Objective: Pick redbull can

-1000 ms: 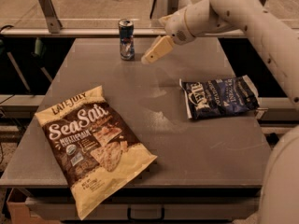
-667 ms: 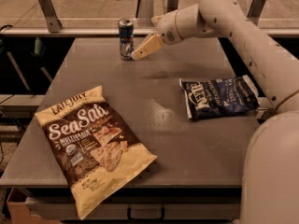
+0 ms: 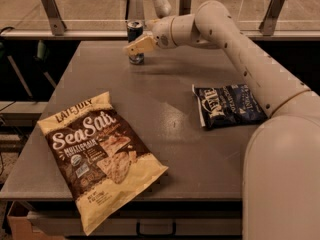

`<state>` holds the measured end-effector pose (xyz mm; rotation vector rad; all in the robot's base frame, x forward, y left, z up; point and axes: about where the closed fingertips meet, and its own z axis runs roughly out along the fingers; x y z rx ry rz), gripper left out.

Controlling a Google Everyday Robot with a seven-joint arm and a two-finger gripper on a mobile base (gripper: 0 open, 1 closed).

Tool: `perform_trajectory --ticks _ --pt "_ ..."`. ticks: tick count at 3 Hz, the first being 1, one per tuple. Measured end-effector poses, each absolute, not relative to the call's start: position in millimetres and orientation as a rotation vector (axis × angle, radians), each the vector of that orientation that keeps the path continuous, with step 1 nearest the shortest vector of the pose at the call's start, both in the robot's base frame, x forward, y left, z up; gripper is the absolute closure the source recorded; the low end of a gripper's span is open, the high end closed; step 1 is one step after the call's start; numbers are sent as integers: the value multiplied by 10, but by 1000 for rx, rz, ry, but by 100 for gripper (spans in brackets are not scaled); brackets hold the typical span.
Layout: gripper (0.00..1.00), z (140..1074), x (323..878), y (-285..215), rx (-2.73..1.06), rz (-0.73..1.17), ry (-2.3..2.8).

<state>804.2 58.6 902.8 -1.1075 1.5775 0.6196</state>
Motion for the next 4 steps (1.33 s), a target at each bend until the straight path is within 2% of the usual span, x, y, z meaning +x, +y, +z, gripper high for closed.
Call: perform_trajectory --ticks 1,2,3,4 --pt "39 9029 8211 704 -1007 663 1577" --pt "70 9076 8227 576 -904 680 1586" --pt "94 9241 8067 402 -857 695 1550" --pt "100 9572 7818 310 -878 725 1468"
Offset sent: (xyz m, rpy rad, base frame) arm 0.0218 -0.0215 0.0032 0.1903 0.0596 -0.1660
